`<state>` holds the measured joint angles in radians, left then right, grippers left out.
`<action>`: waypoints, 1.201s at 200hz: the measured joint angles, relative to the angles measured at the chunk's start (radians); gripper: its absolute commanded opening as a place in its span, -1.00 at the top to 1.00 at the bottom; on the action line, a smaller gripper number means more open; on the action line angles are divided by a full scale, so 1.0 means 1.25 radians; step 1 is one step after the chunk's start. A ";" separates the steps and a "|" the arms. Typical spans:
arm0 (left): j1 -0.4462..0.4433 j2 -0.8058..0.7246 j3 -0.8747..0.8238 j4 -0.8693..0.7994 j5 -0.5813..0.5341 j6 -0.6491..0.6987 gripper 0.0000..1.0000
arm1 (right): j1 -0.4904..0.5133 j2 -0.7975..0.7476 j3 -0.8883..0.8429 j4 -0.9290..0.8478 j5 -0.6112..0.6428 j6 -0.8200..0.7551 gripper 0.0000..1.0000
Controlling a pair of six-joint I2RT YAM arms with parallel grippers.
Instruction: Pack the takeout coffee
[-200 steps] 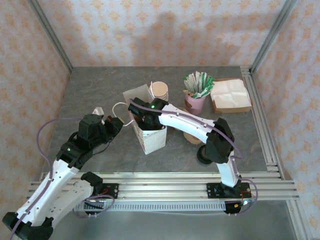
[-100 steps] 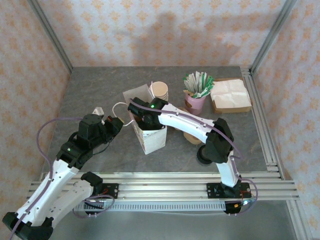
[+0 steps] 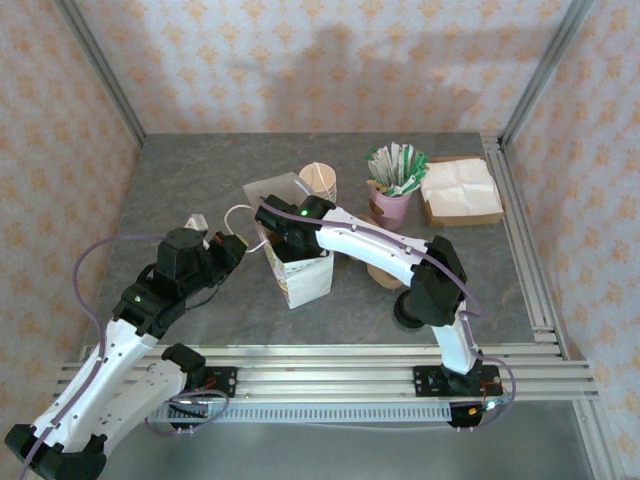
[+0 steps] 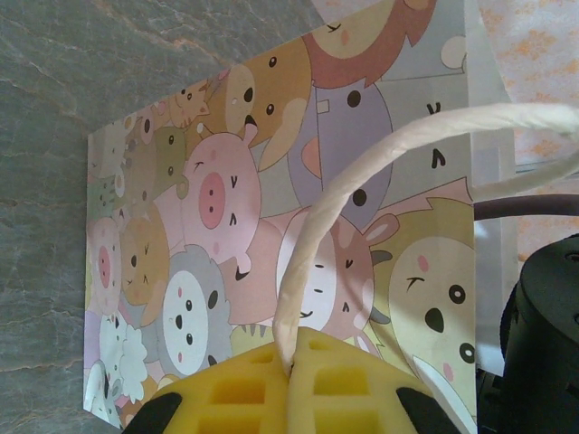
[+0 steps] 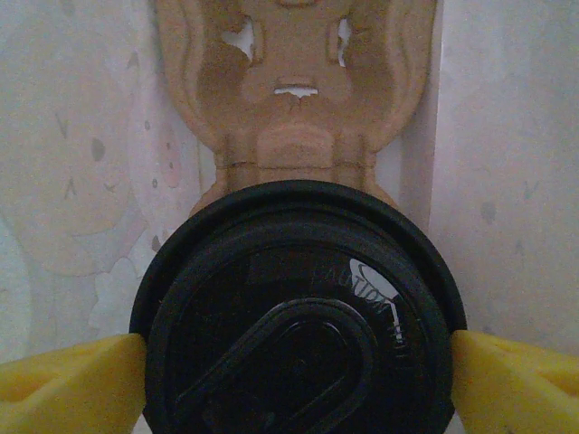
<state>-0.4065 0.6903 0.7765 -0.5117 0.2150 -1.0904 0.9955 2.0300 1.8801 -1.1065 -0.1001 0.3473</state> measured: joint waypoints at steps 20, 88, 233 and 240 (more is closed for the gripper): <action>0.000 0.000 0.000 0.000 0.000 0.000 1.00 | 0.001 0.000 0.000 0.000 0.003 0.000 -0.79; 0.000 0.000 0.000 0.000 0.000 0.000 1.00 | 0.003 0.000 0.000 0.000 0.006 0.001 -0.78; 0.000 0.005 0.000 0.000 0.000 0.000 1.00 | 0.005 0.003 0.001 0.001 0.017 0.001 -0.83; 0.000 0.006 0.000 0.000 0.000 0.000 1.00 | 0.005 0.003 0.001 0.001 0.017 0.001 -0.83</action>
<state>-0.4065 0.6983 0.7765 -0.5117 0.2153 -1.0908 1.0019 2.0342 1.8816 -1.1057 -0.0784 0.3485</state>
